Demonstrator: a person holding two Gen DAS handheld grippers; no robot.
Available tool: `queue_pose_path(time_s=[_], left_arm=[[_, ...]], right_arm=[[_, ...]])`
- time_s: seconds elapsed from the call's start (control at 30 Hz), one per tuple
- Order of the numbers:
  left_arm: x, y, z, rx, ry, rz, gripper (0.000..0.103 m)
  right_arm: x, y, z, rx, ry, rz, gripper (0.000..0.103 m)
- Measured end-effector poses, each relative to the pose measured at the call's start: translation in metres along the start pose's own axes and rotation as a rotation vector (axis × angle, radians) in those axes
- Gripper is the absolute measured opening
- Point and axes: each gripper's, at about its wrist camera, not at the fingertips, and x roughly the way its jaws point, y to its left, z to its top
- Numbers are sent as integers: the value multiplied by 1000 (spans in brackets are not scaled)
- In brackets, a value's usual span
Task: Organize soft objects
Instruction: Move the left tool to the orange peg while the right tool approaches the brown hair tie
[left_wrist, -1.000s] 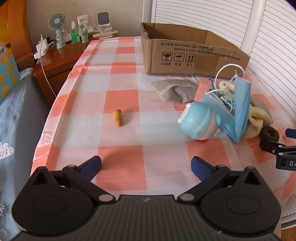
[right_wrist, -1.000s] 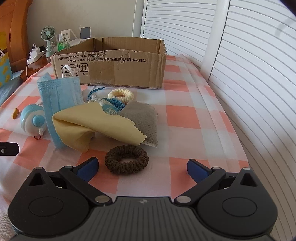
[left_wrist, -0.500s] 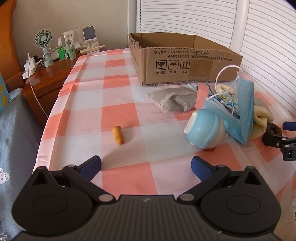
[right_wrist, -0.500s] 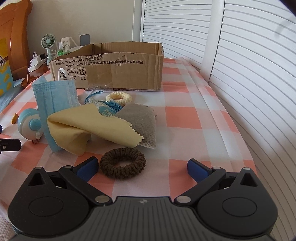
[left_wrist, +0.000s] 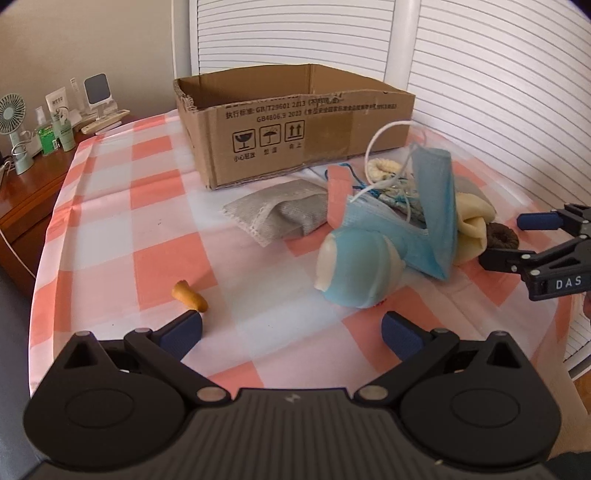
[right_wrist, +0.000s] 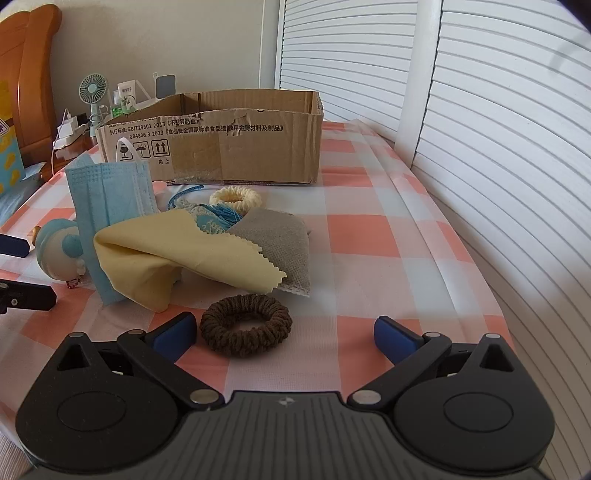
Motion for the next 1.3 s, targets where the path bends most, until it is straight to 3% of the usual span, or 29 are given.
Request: queue_pose_path(time_s=[0.17, 0.37, 0.43, 0.5, 0.63, 0.67, 0.8, 1.3], left_arm=[[-10, 8, -2, 4, -9, -14, 102], [-22, 34, 5, 70, -28, 48, 99], [-20, 43, 6, 98, -20, 62, 90], [-17, 49, 5, 118, -2, 63, 73], [-16, 60, 1, 135, 1, 28, 67], [-16, 61, 1, 133, -2, 17, 61], [-19, 63, -2, 89, -8, -12, 46], [-41, 36, -33, -167, -78, 179, 46]], right_arm=[[-1, 0, -1, -3, -6, 2, 103], [-1, 0, -2, -4, -10, 4, 103], [-2, 0, -2, -3, -10, 2, 103], [-1, 1, -2, -2, -8, 0, 103], [-1, 2, -1, 3, -5, -6, 103], [-1, 2, -1, 5, -4, -8, 103], [0, 3, 0, 8, 4, -13, 103], [-1, 3, -1, 9, -12, -14, 103]])
